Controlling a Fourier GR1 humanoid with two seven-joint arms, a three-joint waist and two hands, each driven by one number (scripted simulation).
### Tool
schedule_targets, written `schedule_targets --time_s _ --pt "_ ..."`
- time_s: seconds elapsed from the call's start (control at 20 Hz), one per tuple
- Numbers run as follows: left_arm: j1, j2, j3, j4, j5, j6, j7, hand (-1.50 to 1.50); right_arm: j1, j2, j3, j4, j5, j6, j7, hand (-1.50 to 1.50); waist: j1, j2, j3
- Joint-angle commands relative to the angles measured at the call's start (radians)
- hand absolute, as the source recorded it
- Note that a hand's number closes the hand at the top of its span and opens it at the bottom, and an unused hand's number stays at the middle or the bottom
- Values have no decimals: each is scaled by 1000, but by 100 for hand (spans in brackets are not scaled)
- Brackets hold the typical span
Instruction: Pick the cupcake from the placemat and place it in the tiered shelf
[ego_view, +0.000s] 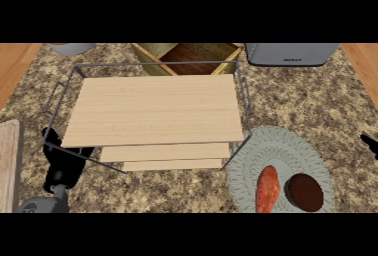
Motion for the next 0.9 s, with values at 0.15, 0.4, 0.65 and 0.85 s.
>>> schedule_targets --time_s 0.15,0.4,0.65,0.85 --pt "-41 -18 32 28 -24 -9 17 0 -80 96 136 48 191 56 82 -150 -7 -1 1" --pt "14 -11 27 -123 -21 2 120 0 -108 183 190 93 312 34 170 -150 -3 -2 1" --pt "11 -32 62 -57 -51 -28 74 0 -59 233 173 87 411 65 135 -150 -10 -2 1" --pt "42 -10 87 -50 -61 -77 28 0 -134 326 233 124 508 47 199 -150 -5 -2 1"
